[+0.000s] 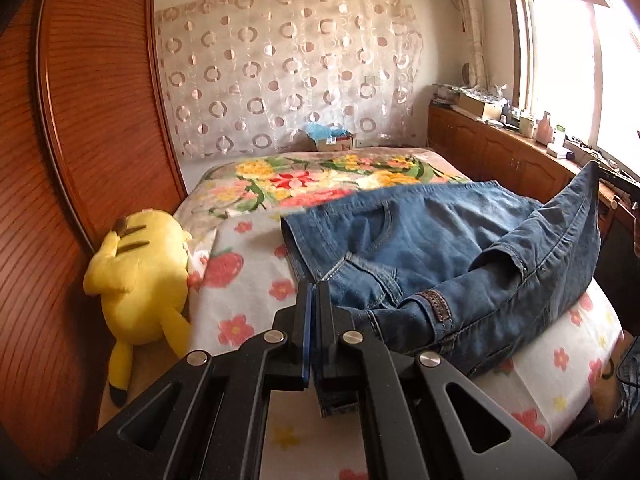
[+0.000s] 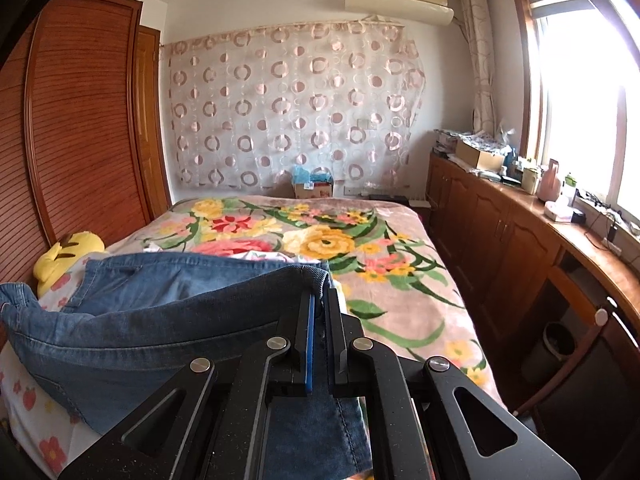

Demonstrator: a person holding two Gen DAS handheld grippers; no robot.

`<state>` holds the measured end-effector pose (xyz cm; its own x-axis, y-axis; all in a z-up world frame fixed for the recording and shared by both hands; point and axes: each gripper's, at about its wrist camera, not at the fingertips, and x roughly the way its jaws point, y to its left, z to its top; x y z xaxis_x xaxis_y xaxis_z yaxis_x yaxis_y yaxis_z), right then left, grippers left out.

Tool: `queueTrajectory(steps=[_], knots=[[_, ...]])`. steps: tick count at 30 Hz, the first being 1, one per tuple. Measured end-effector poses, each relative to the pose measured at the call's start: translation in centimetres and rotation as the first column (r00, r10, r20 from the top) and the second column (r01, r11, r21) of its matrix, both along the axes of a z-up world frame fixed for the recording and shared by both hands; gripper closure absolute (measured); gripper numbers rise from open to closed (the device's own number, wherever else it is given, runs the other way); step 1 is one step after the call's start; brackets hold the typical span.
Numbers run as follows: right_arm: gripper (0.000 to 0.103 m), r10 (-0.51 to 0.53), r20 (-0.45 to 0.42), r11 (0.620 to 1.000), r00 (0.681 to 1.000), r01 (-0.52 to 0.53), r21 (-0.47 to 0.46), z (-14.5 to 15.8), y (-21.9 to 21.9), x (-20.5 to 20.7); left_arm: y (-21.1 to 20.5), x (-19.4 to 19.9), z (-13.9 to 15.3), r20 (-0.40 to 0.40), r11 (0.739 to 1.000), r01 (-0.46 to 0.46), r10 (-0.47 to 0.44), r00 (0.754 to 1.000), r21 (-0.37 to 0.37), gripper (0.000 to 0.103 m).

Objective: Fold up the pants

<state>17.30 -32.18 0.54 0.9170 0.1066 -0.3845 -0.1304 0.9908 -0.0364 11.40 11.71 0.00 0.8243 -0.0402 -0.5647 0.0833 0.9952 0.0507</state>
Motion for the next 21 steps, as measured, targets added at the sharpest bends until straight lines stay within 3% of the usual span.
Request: queueTrajectory(steps=[3,11,21], knots=[[0.099,0.000,0.024,1.000,1.000,0.000,-0.006,1.5,0.2,0.7,-0.5,1.2,1.7,0.028,1.000,0.004,-0.005,1.000,0.018,0.101],[0.099,-0.023,0.072,0.999,0.997,0.026,-0.039,2.2,0.8,4.9,-1.5,7.1,5.3,0.096,0.998,-0.002,-0.005,0.995,0.069,0.101],[0.099,-0.047,0.004,0.994,0.999,0.047,-0.098,-0.4,3.0,11.9,-1.8,15.0,3.6,0.048,0.995,-0.021,0.016,0.999,0.102,0.101]])
